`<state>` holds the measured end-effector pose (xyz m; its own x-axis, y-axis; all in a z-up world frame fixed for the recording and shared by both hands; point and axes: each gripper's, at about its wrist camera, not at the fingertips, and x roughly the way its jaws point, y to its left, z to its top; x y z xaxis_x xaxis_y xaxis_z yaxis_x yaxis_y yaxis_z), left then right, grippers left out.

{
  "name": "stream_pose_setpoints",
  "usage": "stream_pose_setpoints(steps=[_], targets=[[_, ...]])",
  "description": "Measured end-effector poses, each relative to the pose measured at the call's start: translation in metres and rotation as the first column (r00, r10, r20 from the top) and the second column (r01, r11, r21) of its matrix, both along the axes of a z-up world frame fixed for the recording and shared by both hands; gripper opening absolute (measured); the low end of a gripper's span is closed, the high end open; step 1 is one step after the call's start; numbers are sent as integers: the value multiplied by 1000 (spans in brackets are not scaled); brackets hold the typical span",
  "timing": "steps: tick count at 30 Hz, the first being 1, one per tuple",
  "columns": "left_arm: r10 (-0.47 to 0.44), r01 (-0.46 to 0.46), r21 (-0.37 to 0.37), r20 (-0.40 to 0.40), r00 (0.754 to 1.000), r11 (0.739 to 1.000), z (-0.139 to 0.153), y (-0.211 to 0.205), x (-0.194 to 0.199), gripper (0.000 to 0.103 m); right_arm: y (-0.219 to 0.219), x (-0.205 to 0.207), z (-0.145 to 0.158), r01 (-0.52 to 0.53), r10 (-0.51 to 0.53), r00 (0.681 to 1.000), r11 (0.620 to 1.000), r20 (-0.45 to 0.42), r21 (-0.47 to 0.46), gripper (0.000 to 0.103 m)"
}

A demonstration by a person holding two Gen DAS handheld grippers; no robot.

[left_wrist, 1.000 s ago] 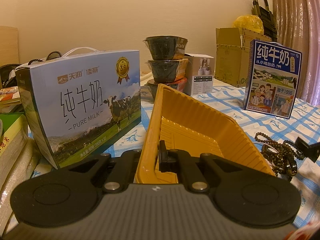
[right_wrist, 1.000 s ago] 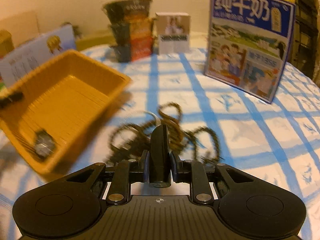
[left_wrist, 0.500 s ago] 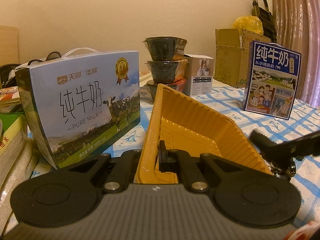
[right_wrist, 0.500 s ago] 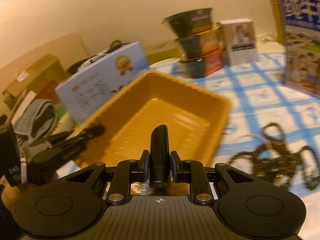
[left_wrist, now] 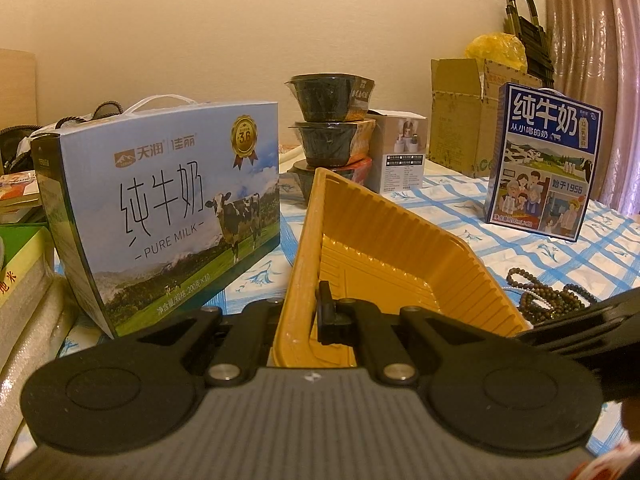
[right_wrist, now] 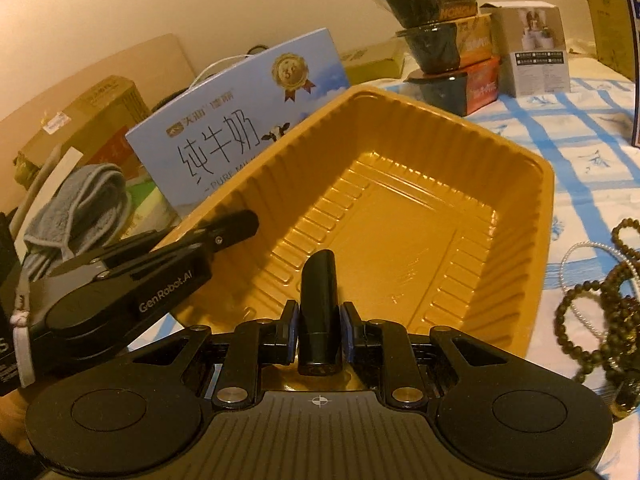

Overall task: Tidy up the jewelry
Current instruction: 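Carry the black piece into the orange tray and release it, then grasp a metal ring item from the bead pile with the right tool and lift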

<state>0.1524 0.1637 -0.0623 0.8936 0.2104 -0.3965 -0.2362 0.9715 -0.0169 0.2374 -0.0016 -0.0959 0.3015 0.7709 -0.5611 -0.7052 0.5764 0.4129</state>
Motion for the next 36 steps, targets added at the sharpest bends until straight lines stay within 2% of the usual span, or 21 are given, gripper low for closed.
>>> stream_pose_setpoints(steps=[3, 5, 7, 8, 11, 15, 19, 25, 30, 36], targets=[[1, -1, -3, -2, 1000, 1000, 0, 0, 0, 5, 2, 0, -2, 10, -10, 1000, 1000, -7, 6, 23], [3, -3, -2, -3, 1000, 1000, 0, 0, 0, 5, 0, -1, -1, 11, -11, 1000, 1000, -3, 23, 29], [4, -4, -4, -3, 1000, 1000, -1, 1, -1, 5, -7, -3, 4, 16, -16, 1000, 999, 9, 48, 49], [4, -4, -5, -4, 1000, 1000, -1, 1, -1, 5, -12, -5, 7, 22, -23, 1000, 998, 17, 60, 50], [4, -4, -5, -4, 1000, 1000, -2, 2, -1, 5, -32, -13, 18, 31, -36, 998, 995, 52, 92, 50], [6, -6, -6, -7, 1000, 1000, -4, 4, -4, 5, -68, -22, 24, 91, -96, 991, 994, 96, 56, 50], [16, -16, -10, -14, 1000, 1000, -7, 5, -6, 5, -112, -25, 17, 199, -198, 977, 980, 84, -8, 50], [16, -16, -4, -20, 1000, 1000, -7, 6, -7, 5, -169, -22, 5, 349, -345, 937, 934, 61, -81, 50], [15, -15, -1, -17, 1000, 1000, -6, 5, -7, 5, -189, -14, 2, 413, -411, 911, 906, 41, -90, 50], [13, -13, 2, -15, 1000, 1000, -5, 5, -5, 5, -182, -3, -1, 407, -408, 913, 912, 3, -53, 50]])
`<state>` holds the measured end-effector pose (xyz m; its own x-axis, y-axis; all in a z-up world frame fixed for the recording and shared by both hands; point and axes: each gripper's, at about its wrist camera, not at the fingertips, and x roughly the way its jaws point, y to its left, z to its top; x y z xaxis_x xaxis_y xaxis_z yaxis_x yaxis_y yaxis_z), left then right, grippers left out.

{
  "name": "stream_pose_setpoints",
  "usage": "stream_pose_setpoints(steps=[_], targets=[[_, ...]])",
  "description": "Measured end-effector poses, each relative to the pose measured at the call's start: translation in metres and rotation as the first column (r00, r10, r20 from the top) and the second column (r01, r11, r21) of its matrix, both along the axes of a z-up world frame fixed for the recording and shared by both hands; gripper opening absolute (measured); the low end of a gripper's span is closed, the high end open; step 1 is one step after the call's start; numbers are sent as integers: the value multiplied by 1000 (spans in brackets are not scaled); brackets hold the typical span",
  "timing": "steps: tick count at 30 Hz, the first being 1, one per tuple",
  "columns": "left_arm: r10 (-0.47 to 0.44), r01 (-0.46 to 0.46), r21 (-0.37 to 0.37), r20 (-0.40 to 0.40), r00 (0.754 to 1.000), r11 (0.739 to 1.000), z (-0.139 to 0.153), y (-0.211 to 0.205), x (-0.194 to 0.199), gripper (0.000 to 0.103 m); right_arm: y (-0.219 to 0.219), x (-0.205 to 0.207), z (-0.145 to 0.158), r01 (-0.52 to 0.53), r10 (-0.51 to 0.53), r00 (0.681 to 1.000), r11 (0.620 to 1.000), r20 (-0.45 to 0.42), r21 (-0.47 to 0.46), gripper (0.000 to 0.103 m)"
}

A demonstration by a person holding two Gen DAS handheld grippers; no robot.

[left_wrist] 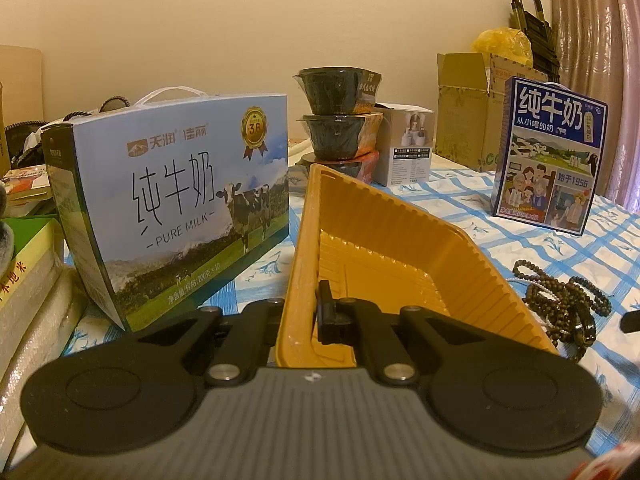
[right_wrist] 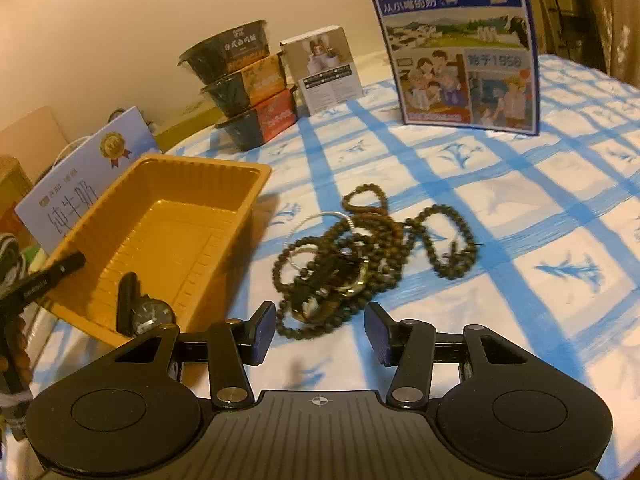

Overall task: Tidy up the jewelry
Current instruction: 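Grasp a metal ring item from the bead pile with the right tool and lift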

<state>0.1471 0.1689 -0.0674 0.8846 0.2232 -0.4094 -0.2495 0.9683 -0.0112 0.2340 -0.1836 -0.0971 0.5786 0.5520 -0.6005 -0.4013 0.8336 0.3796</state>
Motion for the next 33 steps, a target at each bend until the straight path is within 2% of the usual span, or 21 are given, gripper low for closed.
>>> stream_pose_setpoints(steps=[5, 7, 13, 14, 15, 16, 19, 22, 24, 26, 28, 29, 31, 32, 33], targets=[[-1, 1, 0, -1, 1000, 1000, 0, 1, 1, 5, 10, 17, -10, 24, -20, 998, 998, -59, 65, 48], [-1, 1, 1, 0, 1000, 1000, 0, 0, 1, 5, 15, 23, -14, 36, -31, 997, 997, -70, 65, 42], [-1, 1, 0, 1, 1000, 1000, 0, 0, 0, 5, 23, 37, -24, 53, -45, 994, 995, -97, 79, 32], [-1, 1, 0, 1, 1000, 1000, 1, 0, 1, 5, 24, 38, -24, 55, -48, 994, 996, -94, 75, 30], [-2, 2, 0, 1, 1000, 1000, 1, 0, 1, 5, 26, 39, -25, 54, -48, 994, 996, -93, 69, 22], [-1, 1, 0, 1, 1000, 1000, 1, 0, 1, 5, 27, 40, -26, 51, -45, 995, 997, -94, 64, 18], [-3, 3, 0, 2, 1000, 1000, 1, 0, 0, 5, 29, 38, -25, 29, -27, 998, 999, -65, 35, 13], [-3, 3, -1, 3, 1000, 1000, 1, -1, 1, 5, 37, 27, -15, -28, 31, 999, 995, 36, -94, 13], [-3, 3, -4, 3, 1000, 1000, 2, -1, 0, 5, 50, 9, -10, -83, 124, 981, 962, 147, -260, 13], [-4, 4, -3, 5, 1000, 1000, 2, -2, 0, 5, 62, -12, -11, -131, 248, 941, 893, 229, -430, 13], [-3, 3, -4, 5, 1000, 1000, 2, -2, 0, 5, 71, -31, -17, -194, 368, 901, 816, 231, -544, 13], [-2, 2, -5, 6, 1000, 1000, 2, -2, 0, 5, 75, -38, -20, -225, 414, 885, 782, 215, -581, 13], [-1, 1, -8, 6, 1000, 1000, 3, -2, 0, 5, 78, -51, -26, -270, 473, 860, 740, 191, -616, 14], [-1, 1, -8, 7, 1000, 1000, 3, -1, 0, 5, 79, -56, -29, -294, 494, 852, 726, 175, -622, 14], [-2, 2, -7, 6, 1000, 1000, 3, -2, 0, 5, 78, -59, -30, -310, 497, 852, 732, 164, -607, 17]])
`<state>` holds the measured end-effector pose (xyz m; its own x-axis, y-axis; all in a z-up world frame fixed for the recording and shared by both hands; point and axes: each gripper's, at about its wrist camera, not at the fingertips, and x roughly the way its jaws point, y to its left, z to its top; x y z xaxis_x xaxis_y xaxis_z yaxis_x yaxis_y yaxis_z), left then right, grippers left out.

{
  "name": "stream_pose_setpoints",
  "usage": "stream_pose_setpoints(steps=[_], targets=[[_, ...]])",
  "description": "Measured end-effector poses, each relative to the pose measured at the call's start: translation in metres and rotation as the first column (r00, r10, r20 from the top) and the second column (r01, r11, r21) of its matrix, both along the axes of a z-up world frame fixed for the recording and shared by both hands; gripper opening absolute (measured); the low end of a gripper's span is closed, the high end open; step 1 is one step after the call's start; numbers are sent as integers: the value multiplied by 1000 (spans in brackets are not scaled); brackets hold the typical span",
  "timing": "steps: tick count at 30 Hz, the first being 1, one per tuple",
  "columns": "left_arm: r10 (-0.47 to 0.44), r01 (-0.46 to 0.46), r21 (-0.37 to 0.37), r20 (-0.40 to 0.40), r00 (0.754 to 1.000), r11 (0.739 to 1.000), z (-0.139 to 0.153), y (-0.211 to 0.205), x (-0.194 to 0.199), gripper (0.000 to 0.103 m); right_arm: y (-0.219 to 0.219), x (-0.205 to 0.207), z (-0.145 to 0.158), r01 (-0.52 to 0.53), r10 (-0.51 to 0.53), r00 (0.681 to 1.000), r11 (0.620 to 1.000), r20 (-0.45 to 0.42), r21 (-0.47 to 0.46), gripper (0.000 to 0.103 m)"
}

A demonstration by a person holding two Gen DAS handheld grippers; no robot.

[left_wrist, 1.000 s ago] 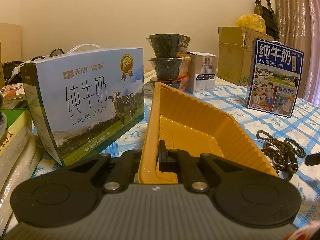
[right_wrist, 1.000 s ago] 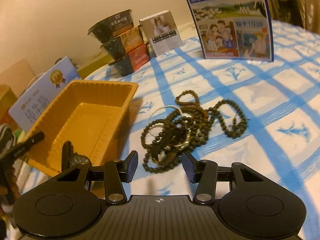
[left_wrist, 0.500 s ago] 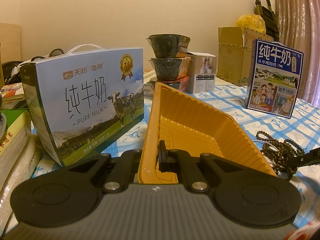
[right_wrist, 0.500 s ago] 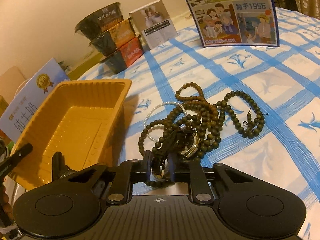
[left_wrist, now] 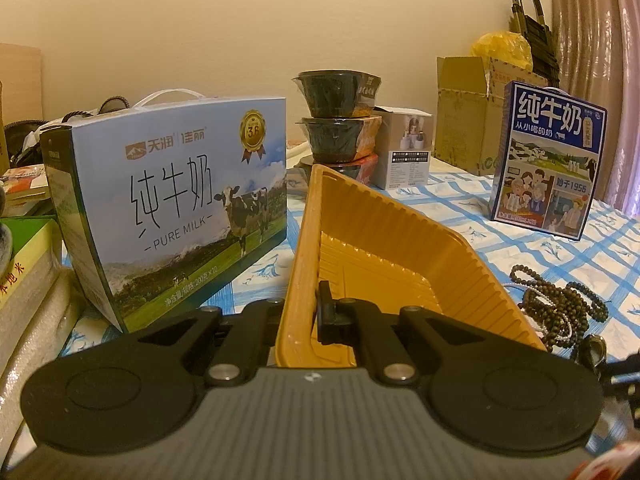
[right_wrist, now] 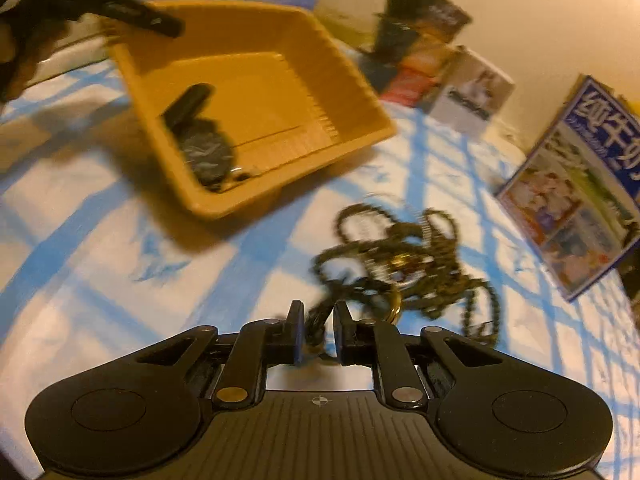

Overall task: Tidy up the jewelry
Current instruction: 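Grasp a metal ring item from the bead pile with the right tool and lift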

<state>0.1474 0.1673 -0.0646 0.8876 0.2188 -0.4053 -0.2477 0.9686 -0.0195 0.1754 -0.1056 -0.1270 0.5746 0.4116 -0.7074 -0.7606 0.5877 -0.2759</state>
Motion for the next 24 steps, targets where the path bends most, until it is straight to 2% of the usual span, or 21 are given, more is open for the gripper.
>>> stream_pose_setpoints(steps=[2, 4, 7, 11, 17, 20, 22, 24], targets=[[-2, 2, -1, -1, 1000, 1000, 0, 1, 0, 5, -7, 1, 3, 20, -15, 998, 997, -69, 71, 27], [-3, 3, -1, -2, 1000, 1000, 0, 2, -1, 5, -19, 7, 8, 91, -69, 989, 981, -130, 172, 37], [-2, 2, -1, -1, 1000, 1000, 0, 2, -1, 5, -40, 21, 15, 247, -200, 962, 928, -186, 279, 37], [0, 0, -3, 0, 1000, 1000, 0, 2, -1, 5, -59, 44, 9, 390, -321, 913, 868, -251, 308, 37], [2, -2, -3, -3, 1000, 1000, -1, 3, 0, 5, -72, 69, -9, 505, -371, 844, 793, -388, 340, 36], [0, 0, 2, -3, 1000, 1000, -1, 3, 0, 5, -76, 69, -8, 553, -404, 818, 748, -409, 367, 36], [1, -1, -2, -3, 1000, 1000, -1, 3, 1, 5, -74, 70, -6, 563, -422, 814, 745, -400, 359, 36], [1, -1, 2, -2, 1000, 1000, -1, 2, 1, 5, -66, 68, -5, 554, -430, 822, 757, -373, 347, 36]])
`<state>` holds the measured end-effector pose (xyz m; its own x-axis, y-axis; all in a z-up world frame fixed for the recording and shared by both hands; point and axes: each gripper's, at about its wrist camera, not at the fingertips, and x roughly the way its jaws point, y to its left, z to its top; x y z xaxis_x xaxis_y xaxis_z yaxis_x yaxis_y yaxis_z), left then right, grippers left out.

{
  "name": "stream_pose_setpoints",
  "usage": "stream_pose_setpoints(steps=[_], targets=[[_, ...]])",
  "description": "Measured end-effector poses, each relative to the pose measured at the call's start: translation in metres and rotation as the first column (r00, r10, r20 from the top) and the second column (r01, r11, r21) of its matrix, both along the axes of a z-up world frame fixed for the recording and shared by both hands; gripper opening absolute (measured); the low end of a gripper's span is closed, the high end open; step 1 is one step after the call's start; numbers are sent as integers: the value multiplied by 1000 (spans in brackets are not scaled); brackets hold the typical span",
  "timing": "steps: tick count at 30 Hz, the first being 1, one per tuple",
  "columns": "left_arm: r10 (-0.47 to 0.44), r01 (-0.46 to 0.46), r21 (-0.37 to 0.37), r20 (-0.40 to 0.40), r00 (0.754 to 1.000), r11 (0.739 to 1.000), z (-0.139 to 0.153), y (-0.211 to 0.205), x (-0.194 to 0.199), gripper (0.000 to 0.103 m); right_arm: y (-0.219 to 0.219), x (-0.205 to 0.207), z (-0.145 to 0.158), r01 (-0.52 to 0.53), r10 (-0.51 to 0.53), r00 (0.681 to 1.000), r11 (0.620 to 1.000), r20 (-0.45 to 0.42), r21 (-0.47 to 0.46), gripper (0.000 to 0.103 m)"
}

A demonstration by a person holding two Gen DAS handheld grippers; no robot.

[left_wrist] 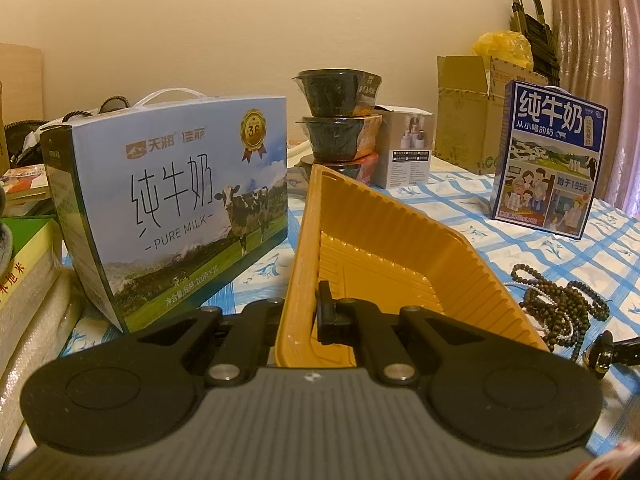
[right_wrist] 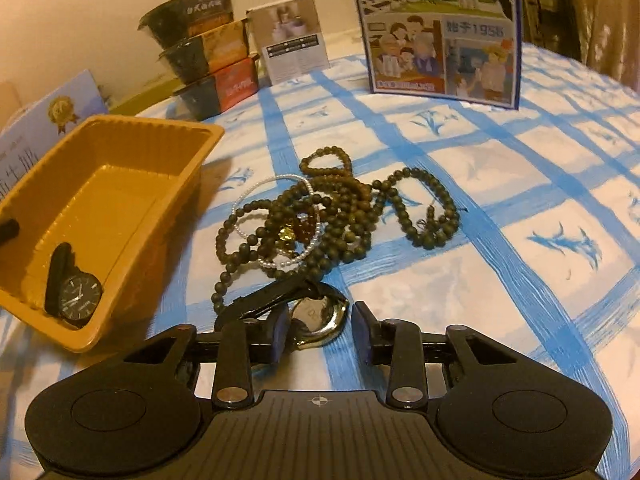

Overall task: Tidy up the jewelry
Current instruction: 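Grasp a metal ring item from the bead pile with the right tool and lift, then carry the metal item over the orange tray and open the right tool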

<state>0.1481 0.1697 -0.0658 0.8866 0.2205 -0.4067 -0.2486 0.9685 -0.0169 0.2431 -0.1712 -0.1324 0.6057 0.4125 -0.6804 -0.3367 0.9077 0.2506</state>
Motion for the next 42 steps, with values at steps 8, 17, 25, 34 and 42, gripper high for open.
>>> stream_pose_setpoints(steps=[8, 17, 25, 34, 42], targets=[[1, -1, -3, -2, 1000, 1000, 0, 0, 0, 5, 14, -12, 4, -45, 50, 993, 998, 104, -51, 13], [2, -2, -7, 0, 1000, 1000, -1, 1, -1, 5, 25, -12, -4, -77, 76, 997, 997, 28, 25, 12], [1, -1, -6, 1, 1000, 1000, 0, 0, -2, 5, 33, -24, 0, -113, 119, 989, 990, 83, -80, 9], [0, 0, -7, 0, 1000, 1000, -1, 0, -1, 4, 61, -32, 43, -203, 225, 946, 972, 234, -115, 9], [-4, 4, -9, -2, 1000, 1000, 0, 1, 0, 4, 122, -23, 71, -377, 354, 900, 925, 253, 50, 9]])
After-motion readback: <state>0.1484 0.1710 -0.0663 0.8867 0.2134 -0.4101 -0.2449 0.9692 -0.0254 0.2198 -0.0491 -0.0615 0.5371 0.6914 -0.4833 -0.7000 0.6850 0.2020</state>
